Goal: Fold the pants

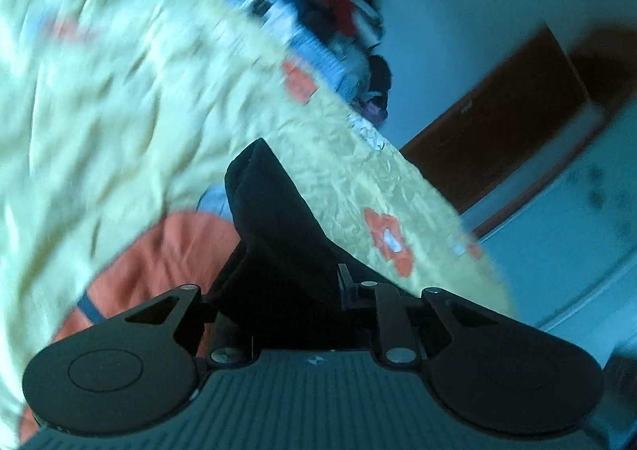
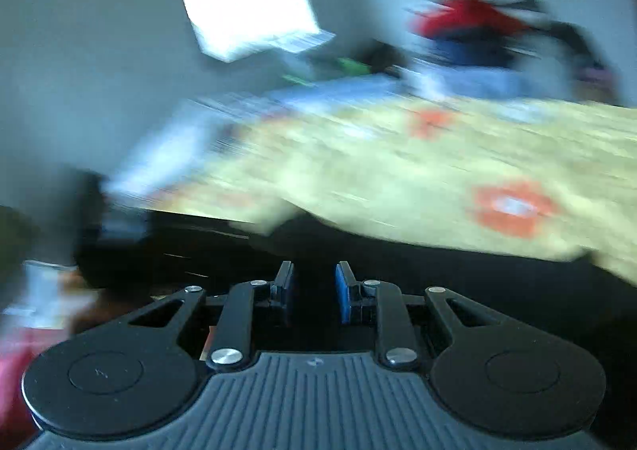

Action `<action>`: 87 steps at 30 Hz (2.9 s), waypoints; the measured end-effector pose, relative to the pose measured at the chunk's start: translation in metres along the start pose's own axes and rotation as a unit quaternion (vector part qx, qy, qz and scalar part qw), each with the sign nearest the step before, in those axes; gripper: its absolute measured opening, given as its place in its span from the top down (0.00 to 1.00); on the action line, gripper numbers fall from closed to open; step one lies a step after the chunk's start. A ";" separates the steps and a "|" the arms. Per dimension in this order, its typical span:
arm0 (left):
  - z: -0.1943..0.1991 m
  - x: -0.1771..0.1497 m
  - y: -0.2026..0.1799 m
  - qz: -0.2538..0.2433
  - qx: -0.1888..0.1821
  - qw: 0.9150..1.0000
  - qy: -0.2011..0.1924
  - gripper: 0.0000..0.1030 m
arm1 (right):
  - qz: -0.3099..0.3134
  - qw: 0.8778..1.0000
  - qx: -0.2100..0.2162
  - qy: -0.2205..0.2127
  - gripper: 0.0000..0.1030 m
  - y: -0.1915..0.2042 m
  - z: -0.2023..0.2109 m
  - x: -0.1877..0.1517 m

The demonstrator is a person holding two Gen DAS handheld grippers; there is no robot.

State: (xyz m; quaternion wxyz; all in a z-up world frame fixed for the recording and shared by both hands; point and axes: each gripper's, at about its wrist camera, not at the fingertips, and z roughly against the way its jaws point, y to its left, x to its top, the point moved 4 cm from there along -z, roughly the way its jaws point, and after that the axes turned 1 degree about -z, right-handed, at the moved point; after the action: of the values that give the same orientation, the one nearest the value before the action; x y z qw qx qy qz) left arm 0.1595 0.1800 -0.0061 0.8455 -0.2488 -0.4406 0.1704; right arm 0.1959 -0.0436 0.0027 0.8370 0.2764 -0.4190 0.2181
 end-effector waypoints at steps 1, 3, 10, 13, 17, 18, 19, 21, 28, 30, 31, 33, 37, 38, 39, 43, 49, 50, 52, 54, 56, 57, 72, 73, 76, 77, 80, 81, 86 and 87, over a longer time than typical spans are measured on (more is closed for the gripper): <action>0.005 -0.002 -0.010 -0.026 0.005 1.000 -0.008 0.78 | 0.010 0.999 -0.031 0.012 0.79 -0.003 -0.010 0.001; 0.017 -0.005 -0.032 -0.073 0.002 0.997 -0.027 0.79 | 0.022 0.999 -0.036 0.012 0.79 0.004 -0.013 -0.004; 0.039 -0.019 -0.101 -0.138 -0.045 0.988 -0.045 0.79 | -0.025 0.998 0.030 -0.049 0.79 0.007 0.016 -0.005; 0.037 -0.032 -0.133 -0.162 -0.062 0.984 -0.045 0.79 | -0.053 0.995 0.039 -0.075 0.79 -0.005 0.046 -0.003; 0.026 -0.057 -0.174 -0.196 -0.075 0.977 -0.041 0.77 | -0.129 0.984 0.054 -0.110 0.79 -0.045 0.083 -0.013; 0.021 -0.063 -0.185 -0.202 -0.081 0.976 -0.034 0.77 | -0.140 0.982 0.052 -0.116 0.79 -0.053 0.090 -0.017; 0.017 -0.069 -0.194 -0.207 -0.085 0.974 -0.028 0.76 | -0.153 0.980 0.048 -0.122 0.79 -0.062 0.098 -0.021; 0.008 -0.081 -0.212 -0.219 -0.095 0.971 -0.016 0.76 | -0.175 0.975 0.042 -0.131 0.79 -0.079 0.112 -0.030; -0.022 -0.124 -0.273 -0.238 -0.136 0.962 0.017 0.73 | -0.223 0.961 0.005 -0.166 0.79 -0.138 0.163 -0.056; -0.032 -0.134 -0.289 -0.238 -0.147 0.960 0.030 0.73 | -0.234 0.957 -0.009 -0.173 0.79 -0.153 0.176 -0.061; -0.039 -0.138 -0.295 -0.238 -0.153 0.959 0.036 0.72 | -0.239 0.955 -0.017 -0.177 0.79 -0.161 0.184 -0.063; -0.051 -0.149 -0.308 -0.240 -0.161 0.956 0.051 0.72 | -0.247 0.951 -0.033 -0.181 0.79 -0.174 0.195 -0.069; -0.070 -0.169 -0.322 -0.239 -0.163 0.954 0.078 0.72 | -0.264 0.945 -0.063 -0.180 0.79 -0.196 0.208 -0.082; -0.073 -0.172 -0.324 -0.236 -0.162 0.954 0.085 0.71 | -0.265 0.945 -0.071 -0.179 0.79 -0.200 0.210 -0.085; -0.079 -0.175 -0.325 -0.233 -0.160 0.955 0.094 0.71 | -0.265 0.945 -0.079 -0.176 0.79 -0.203 0.210 -0.087; -0.095 -0.186 -0.327 -0.231 -0.152 0.954 0.112 0.65 | -0.264 0.945 -0.115 -0.155 0.79 -0.211 0.216 -0.098; -0.109 -0.191 -0.331 -0.189 -0.183 0.950 0.169 0.39 | -0.250 0.932 -0.209 -0.158 0.79 -0.223 0.253 -0.116; -0.107 -0.190 -0.332 -0.179 -0.199 0.948 0.173 0.37 | -0.250 0.926 -0.230 -0.162 0.79 -0.226 0.261 -0.119; -0.098 -0.183 -0.334 -0.174 -0.229 0.943 0.170 0.33 | -0.246 0.914 -0.278 -0.166 0.79 -0.233 0.276 -0.125; -0.086 -0.168 -0.332 -0.178 -0.251 0.940 0.147 0.27 | -0.246 0.901 -0.316 -0.170 0.79 -0.238 0.288 -0.128; -0.079 -0.148 -0.322 -0.189 -0.234 0.948 0.107 0.16 | -0.249 0.894 -0.327 -0.179 0.79 -0.242 0.296 -0.128; -0.078 -0.138 -0.315 -0.197 -0.207 0.954 0.086 0.12 | -0.246 0.896 -0.322 -0.183 0.79 -0.241 0.298 -0.125; -0.146 -0.110 -0.236 -0.344 0.089 0.931 0.077 0.16 | -0.153 0.948 -0.272 -0.057 0.54 -0.227 0.192 -0.072; -0.148 -0.111 -0.236 -0.347 0.092 0.930 0.076 0.16 | -0.165 0.946 -0.273 -0.057 0.43 -0.232 0.192 -0.073; -0.157 -0.113 -0.237 -0.356 0.103 0.926 0.067 0.15 | -0.198 0.948 -0.235 -0.081 0.41 -0.243 0.198 -0.075; -0.159 -0.112 -0.237 -0.355 0.110 0.926 0.065 0.15 | -0.216 0.950 -0.205 -0.091 0.41 -0.247 0.198 -0.075; -0.163 -0.114 -0.233 -0.344 0.119 0.930 0.059 0.14 | -0.208 0.953 -0.201 -0.091 0.66 -0.251 0.194 -0.071; -0.164 -0.115 -0.231 -0.340 0.125 0.930 0.054 0.16 | -0.194 0.954 -0.213 -0.081 0.79 -0.250 0.191 -0.070; -0.167 -0.113 -0.221 -0.312 0.147 0.938 0.040 0.15 | -0.073 0.922 -0.378 -0.025 0.93 -0.241 0.188 -0.074; -0.168 -0.112 -0.219 -0.304 0.149 0.940 0.039 0.15 | -0.057 0.909 -0.413 -0.015 0.93 -0.242 0.189 -0.077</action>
State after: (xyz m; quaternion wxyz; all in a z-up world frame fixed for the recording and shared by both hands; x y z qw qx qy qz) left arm 0.2521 -0.1014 -0.0365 0.9007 0.0195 -0.4320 -0.0413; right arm 0.1877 -0.3581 -0.0348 0.8808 -0.0672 -0.4680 -0.0267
